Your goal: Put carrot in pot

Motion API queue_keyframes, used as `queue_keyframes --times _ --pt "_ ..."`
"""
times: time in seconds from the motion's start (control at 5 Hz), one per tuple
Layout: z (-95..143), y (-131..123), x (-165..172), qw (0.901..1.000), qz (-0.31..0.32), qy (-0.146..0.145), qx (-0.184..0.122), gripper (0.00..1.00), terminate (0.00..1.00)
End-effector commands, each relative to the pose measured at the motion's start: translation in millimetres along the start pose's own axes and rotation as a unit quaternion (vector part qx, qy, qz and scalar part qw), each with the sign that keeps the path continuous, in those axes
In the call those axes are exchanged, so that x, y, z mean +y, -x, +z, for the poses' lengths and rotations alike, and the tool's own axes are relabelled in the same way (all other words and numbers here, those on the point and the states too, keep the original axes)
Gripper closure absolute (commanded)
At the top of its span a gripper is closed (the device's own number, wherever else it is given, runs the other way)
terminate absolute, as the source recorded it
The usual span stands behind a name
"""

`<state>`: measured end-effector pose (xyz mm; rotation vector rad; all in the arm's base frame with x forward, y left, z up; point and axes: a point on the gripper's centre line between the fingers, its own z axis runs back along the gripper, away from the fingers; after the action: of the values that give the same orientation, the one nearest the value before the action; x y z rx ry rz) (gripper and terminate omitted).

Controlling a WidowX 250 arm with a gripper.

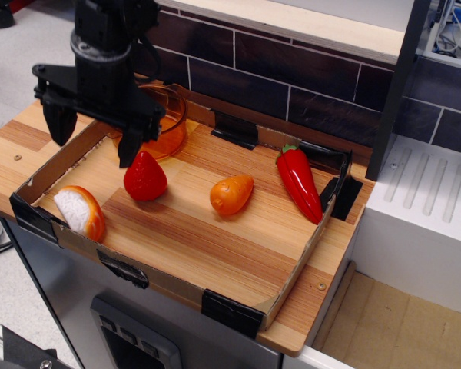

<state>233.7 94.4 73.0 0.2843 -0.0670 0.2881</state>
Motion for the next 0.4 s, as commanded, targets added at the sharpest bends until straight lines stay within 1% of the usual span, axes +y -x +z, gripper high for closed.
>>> queue_keyframes --times 0.0,0.2 --pt "36.0 -15.0 -41.4 0.9980 -0.020 0.053 0.029 0.00 0.00" --pt "42.2 -20.3 -66.4 0.9966 -0.037 0.071 0.019 0.00 0.00"
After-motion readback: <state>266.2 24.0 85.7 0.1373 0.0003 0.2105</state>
